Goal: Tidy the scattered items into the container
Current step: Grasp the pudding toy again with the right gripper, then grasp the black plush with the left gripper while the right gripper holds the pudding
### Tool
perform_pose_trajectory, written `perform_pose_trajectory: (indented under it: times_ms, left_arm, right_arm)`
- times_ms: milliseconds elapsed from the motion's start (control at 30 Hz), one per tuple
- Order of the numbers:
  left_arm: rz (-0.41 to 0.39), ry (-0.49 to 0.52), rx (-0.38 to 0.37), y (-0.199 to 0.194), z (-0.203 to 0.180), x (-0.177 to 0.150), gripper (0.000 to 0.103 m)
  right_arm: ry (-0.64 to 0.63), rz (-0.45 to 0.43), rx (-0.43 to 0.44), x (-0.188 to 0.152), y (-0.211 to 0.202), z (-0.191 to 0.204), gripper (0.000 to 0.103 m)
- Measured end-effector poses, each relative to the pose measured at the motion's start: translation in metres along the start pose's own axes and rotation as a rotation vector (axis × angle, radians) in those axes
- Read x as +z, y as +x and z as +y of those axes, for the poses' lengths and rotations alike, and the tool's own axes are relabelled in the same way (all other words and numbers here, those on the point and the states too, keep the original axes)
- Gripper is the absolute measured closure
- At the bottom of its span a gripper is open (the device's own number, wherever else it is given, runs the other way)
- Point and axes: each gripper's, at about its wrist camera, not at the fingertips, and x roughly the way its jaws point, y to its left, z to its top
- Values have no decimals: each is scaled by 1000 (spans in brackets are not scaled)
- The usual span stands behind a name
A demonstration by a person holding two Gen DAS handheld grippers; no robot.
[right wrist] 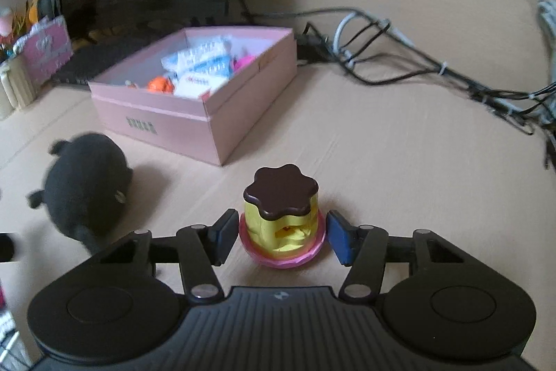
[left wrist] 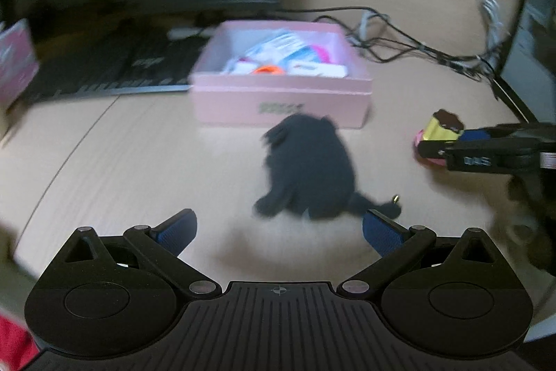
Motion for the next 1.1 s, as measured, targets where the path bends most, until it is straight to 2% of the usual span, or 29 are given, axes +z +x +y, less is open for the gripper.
perform_pose_trajectory:
  times_ms: [200, 400, 467, 500, 567, 767, 867, 967, 1100]
  left_arm:
    - [12, 44, 3, 38, -20, 17, 0]
    - [3, 56, -35, 48, -26, 16, 0]
    - [-4, 65, -44, 48, -26, 16, 8]
    - [-5, 66, -42, 48, -25, 17, 28]
    - [2, 60, -59, 46, -19, 18, 31]
    - [2, 40, -94, 24, 3, 13, 32]
    - [-11, 43, -101, 8, 13, 10, 32]
    - [-53, 35, -93, -8, 23, 15, 32]
    - [-153, 38, -82, -36, 35, 35, 32]
  right_arm:
    - [12, -40, -14, -6, -53, 3, 48]
    - [32, -53, -61, -10, -81, 3, 48]
    - [43, -59, -72, -11, -88, 4, 48]
    - [43, -62, -76, -11, -91, 5, 48]
    - [38, -68, -82, -10, -95, 8, 48]
    - [7, -58, -59, -4, -101, 22, 48]
    - [9, -51, -19, 3, -102, 29, 48]
    - [2, -72, 7, 14, -106, 37, 48]
    - [9, -138, 33, 37, -118, 42, 48]
